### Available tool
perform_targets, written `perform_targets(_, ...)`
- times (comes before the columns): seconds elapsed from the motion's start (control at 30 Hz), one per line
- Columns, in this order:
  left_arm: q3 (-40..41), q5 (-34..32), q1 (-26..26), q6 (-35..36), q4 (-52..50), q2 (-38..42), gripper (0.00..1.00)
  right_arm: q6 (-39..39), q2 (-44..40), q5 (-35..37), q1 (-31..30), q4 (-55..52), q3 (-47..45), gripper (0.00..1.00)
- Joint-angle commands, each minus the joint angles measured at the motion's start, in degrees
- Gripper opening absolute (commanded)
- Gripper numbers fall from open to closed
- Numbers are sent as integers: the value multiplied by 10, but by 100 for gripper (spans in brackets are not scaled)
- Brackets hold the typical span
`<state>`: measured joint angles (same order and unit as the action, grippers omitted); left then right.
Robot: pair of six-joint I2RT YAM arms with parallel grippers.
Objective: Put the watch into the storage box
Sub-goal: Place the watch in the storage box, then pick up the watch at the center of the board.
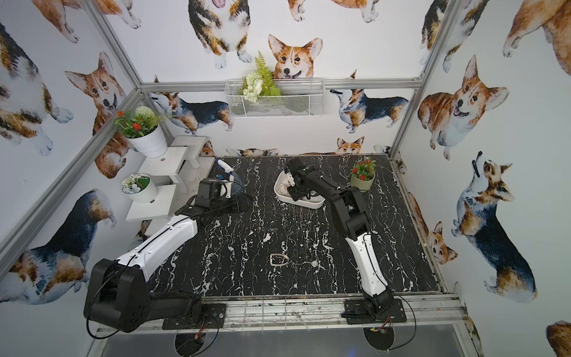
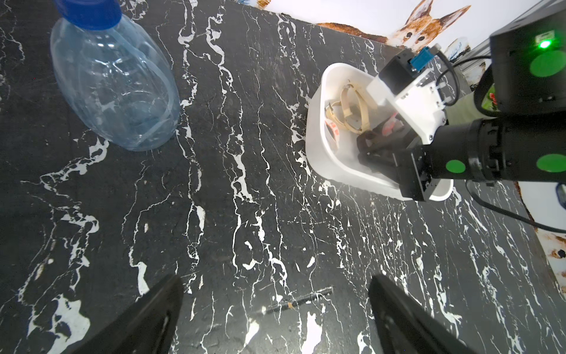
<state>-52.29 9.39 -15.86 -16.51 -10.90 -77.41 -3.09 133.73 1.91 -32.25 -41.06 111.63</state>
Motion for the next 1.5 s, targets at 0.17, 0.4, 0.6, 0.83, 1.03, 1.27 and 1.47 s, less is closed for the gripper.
perform_targets(0.17, -3, -2, -2, 5, 7, 0, 100, -5, -29, 10, -1, -21, -2, 30)
perform_targets(0.4, -24, -3, -8, 4, -26, -1, 100, -1, -83, 3, -2, -22, -9, 33)
perform_targets(0.6, -76, -10, -16, -3, -101, 0, 100, 26, -179, -18, -2, 19, -86, 37)
perform_targets(0.83, -125, -8, -38, -22, -231, 21, 97, 82, -355, -54, -5, 106, -284, 44)
perform_targets(1.03, -126, -40, -129, -70, -352, 28, 94, 123, -464, -65, -6, 141, -432, 48)
perform_targets(1.27, -105, -74, -266, -139, -370, 4, 91, 150, -523, -63, -6, 160, -537, 50)
perform_targets(1.47, -73, -81, -324, -190, -336, -33, 87, 158, -542, -58, -5, 159, -570, 51)
